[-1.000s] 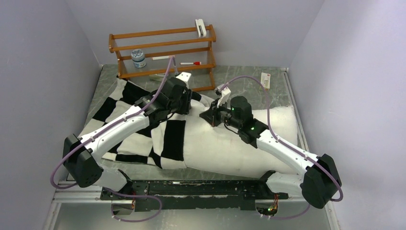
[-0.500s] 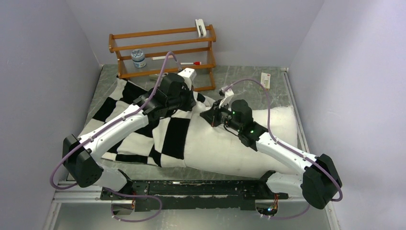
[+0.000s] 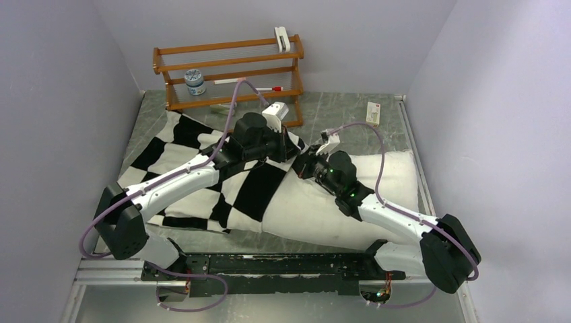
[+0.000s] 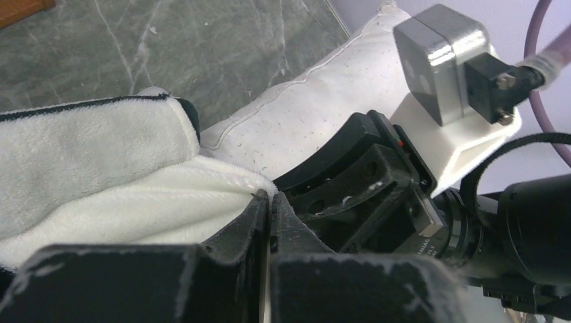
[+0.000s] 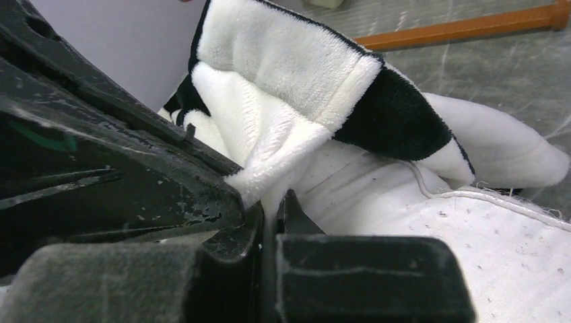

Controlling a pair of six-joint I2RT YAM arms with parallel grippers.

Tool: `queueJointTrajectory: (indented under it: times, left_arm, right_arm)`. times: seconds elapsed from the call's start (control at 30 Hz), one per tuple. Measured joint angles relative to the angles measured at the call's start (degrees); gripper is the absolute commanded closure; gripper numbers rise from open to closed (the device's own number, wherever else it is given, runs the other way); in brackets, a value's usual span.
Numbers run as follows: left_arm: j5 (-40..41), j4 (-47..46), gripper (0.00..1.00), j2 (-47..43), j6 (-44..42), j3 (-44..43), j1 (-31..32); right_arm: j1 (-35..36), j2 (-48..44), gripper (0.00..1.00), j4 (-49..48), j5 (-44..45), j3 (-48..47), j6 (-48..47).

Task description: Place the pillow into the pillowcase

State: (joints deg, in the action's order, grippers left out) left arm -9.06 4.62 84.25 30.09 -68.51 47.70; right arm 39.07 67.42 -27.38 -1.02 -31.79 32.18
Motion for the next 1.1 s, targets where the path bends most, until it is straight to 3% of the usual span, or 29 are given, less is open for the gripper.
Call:
queueJointTrajectory:
  times: [0.07,0.27,0.5,0.67,0.87,1.1]
  left_arm:
    - [-0.13,-0.74,0.90,0.74,0.61,0.00,-0.33]
    - [-1.38,0.50,0.55,2.36,1.20,-2.05,-1.38]
    - [2.40,10.91,0.42,-0.70,-2.12,-4.46,-1.27]
    - [8.90,19.19,0.44,-8.39,-2.86,-1.16,-1.27]
    - [11.47,24.04,0.49,-15.02,-1.42,7.50,-1.27]
    - [11.43,26.27,0.42,-15.65,-0.02,9.29,-1.27]
  right_arm:
    - [0.04,0.04,1.00,-0.98,1.62,0.46,0.37]
    - [-3.43,2.23,1.00,-5.64,3.65,1.49,2.64]
    - [-8.81,8.22,1.00,-9.31,3.08,0.76,5.99]
    - [-9.70,11.56,0.70,-8.74,0.48,-2.40,5.62]
    - [-10.25,11.37,0.37,1.64,-5.09,-10.82,-2.51]
    - [-10.25,4.76,0.23,22.40,-14.64,-20.09,-19.28]
